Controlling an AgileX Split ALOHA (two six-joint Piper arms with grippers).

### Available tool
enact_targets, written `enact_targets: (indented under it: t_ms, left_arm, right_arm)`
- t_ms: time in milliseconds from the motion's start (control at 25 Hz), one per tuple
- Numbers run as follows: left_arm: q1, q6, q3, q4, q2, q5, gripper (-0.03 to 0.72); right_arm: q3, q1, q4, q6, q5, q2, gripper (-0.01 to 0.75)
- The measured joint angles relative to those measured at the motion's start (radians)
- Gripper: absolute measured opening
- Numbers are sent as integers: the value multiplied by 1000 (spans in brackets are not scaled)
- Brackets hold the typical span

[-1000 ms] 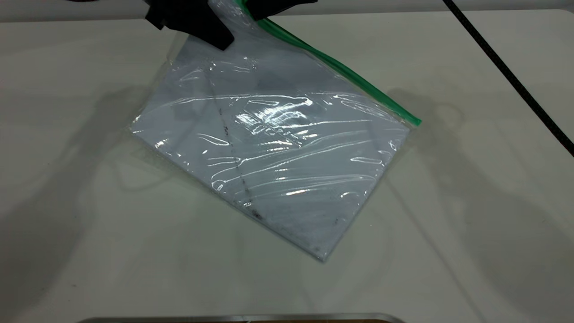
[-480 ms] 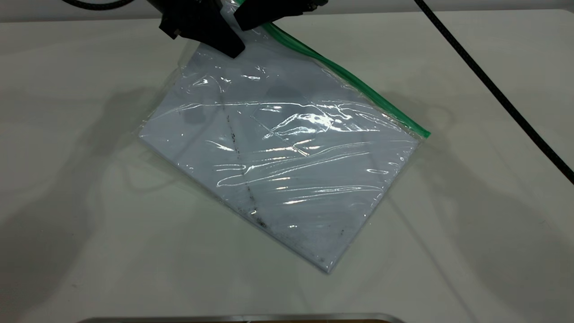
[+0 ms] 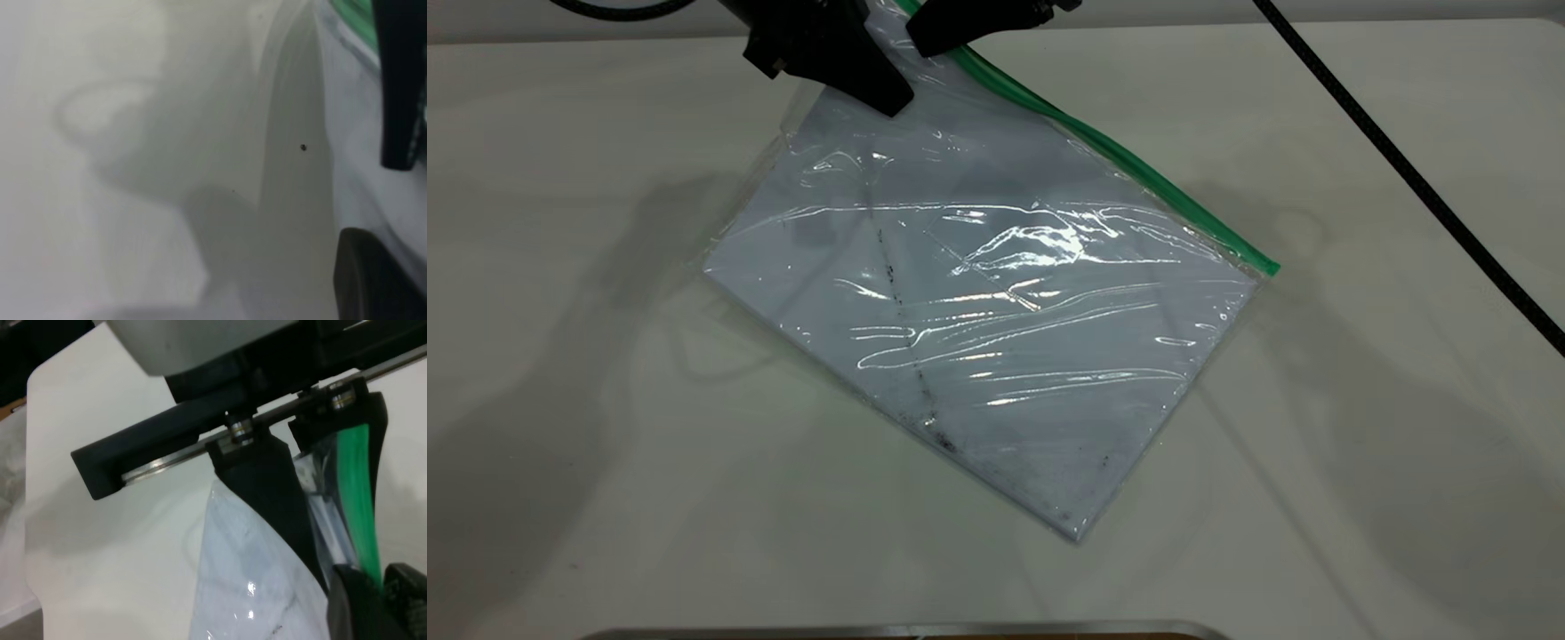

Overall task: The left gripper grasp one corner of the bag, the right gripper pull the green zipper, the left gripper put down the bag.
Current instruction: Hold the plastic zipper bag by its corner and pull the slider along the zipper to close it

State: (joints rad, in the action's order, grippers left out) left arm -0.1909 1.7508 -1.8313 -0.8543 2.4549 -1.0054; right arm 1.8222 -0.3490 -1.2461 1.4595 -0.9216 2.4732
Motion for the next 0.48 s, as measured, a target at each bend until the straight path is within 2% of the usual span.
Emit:
enact_targets:
  t_ms: [80, 480]
  left_arm:
    - [0, 0, 0, 1, 0, -1, 58]
    - [13, -1, 0, -14, 0, -16, 52]
  right_arm:
    - [3, 0, 14, 0, -1, -1, 32]
    - [10, 0, 59, 0, -3, -3, 29]
